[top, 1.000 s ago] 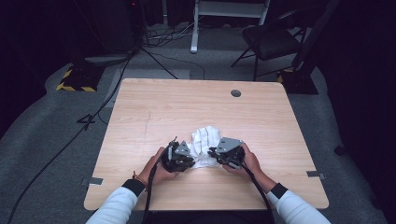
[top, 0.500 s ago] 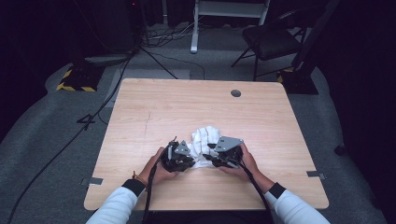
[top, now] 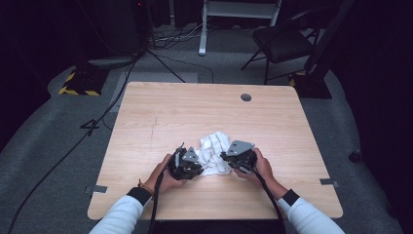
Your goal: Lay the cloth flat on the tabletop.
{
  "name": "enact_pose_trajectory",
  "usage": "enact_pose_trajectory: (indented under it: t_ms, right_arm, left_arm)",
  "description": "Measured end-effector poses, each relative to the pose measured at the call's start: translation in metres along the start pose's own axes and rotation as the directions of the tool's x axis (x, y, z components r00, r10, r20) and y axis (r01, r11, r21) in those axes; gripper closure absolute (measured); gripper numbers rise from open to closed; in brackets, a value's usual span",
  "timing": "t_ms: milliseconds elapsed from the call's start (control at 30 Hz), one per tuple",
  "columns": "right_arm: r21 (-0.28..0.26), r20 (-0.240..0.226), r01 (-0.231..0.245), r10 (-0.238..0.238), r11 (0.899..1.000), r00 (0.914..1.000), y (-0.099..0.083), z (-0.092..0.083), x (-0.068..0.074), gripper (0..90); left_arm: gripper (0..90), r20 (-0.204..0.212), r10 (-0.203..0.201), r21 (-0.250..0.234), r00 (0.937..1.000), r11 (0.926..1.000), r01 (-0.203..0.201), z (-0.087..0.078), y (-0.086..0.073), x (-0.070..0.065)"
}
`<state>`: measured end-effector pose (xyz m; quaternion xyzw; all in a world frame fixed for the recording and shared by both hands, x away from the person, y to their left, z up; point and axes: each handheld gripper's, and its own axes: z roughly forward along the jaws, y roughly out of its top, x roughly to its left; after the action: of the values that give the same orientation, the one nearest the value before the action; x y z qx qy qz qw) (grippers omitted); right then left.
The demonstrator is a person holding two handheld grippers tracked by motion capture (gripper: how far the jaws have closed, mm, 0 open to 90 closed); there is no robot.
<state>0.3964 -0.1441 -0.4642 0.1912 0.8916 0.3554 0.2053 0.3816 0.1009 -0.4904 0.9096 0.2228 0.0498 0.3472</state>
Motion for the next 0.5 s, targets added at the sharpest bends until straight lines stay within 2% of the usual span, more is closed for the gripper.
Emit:
enact_pose_trajectory:
  t_ms: [100,133,167,367,500]
  right_arm:
    - [-0.018,0.023,-0.038,0.039,0.999,0.9990,-0.007,-0.015,-0.009,86.3]
    - [-0.022,0.042,-0.053,0.054,0.998,0.9977,-0.014,-0.025,-0.015,86.4]
    - [-0.022,0.042,-0.053,0.054,0.998,0.9977,-0.014,-0.025,-0.015,86.4]
    - [-0.020,0.069,-0.106,0.107,0.994,0.9918,-0.039,-0.052,-0.030,86.5]
    - [-0.013,0.072,-0.146,0.147,0.989,0.9865,-0.055,-0.064,-0.035,86.6]
  left_arm:
    - [78.2,-0.005,-0.003,0.001,1.0000,1.0000,0.003,0.000,0.000,-0.001]
    - [78.0,-0.001,-0.007,-0.001,1.0000,1.0000,0.007,0.000,0.000,-0.001]
    - [78.0,-0.002,-0.007,-0.001,1.0000,1.0000,0.007,0.000,0.000,-0.002]
    - [78.1,0.002,0.002,-0.009,1.0000,1.0000,-0.002,-0.002,0.001,-0.003]
    - [76.9,0.026,0.009,-0.031,0.9996,0.9995,-0.008,-0.004,0.004,-0.007]
